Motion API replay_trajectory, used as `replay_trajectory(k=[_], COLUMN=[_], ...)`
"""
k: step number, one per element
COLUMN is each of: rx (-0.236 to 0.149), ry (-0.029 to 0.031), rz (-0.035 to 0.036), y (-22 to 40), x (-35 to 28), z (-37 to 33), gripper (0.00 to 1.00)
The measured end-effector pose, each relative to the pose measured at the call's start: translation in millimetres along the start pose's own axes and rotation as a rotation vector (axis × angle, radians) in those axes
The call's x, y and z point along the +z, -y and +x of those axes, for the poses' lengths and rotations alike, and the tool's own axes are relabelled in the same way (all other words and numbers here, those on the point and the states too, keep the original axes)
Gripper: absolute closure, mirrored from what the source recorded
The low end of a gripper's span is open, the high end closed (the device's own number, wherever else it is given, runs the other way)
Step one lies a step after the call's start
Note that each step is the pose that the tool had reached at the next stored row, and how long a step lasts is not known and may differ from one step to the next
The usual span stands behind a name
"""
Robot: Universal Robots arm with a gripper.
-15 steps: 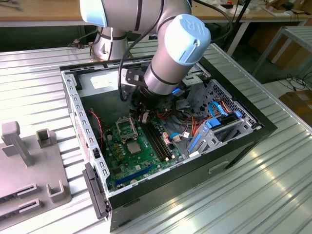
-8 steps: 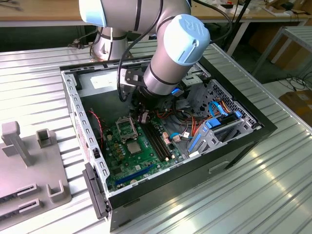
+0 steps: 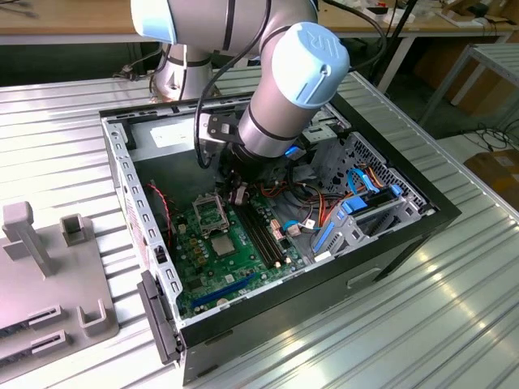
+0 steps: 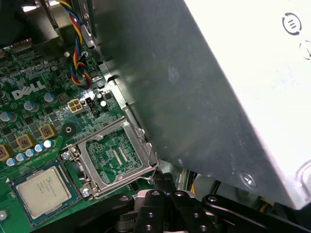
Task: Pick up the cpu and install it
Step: 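Close the cpu cover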
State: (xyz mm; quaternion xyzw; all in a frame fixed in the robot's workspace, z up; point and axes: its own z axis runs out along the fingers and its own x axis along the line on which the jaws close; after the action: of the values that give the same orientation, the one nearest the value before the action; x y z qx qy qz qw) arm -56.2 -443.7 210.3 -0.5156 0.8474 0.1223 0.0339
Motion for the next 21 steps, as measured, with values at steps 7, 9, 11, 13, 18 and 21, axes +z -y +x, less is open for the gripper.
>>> replay_trajectory(k=[7,9,11,13,18,21], rx=[0.000,0.000,0.000,0.000,0.000,0.001], ry=[-0.0001,-0.0002,-0.0002,0.0000,-0.0009,-0.0066], rz=[0.0000,0.0000,-0.0001,-0.0002,-0.0001,0.0024], y=[-0.4,-0.6,-0.9,-1.0,-1.3,-1.3], x=[-2.0,-3.6,-4.7,-5.3,-7.5,-8.0], z=[-0.4,-0.6,-0.9,-1.1,-1.5,-1.6], gripper=[0.89,0.89,0.89,0.89,0.89,0.89])
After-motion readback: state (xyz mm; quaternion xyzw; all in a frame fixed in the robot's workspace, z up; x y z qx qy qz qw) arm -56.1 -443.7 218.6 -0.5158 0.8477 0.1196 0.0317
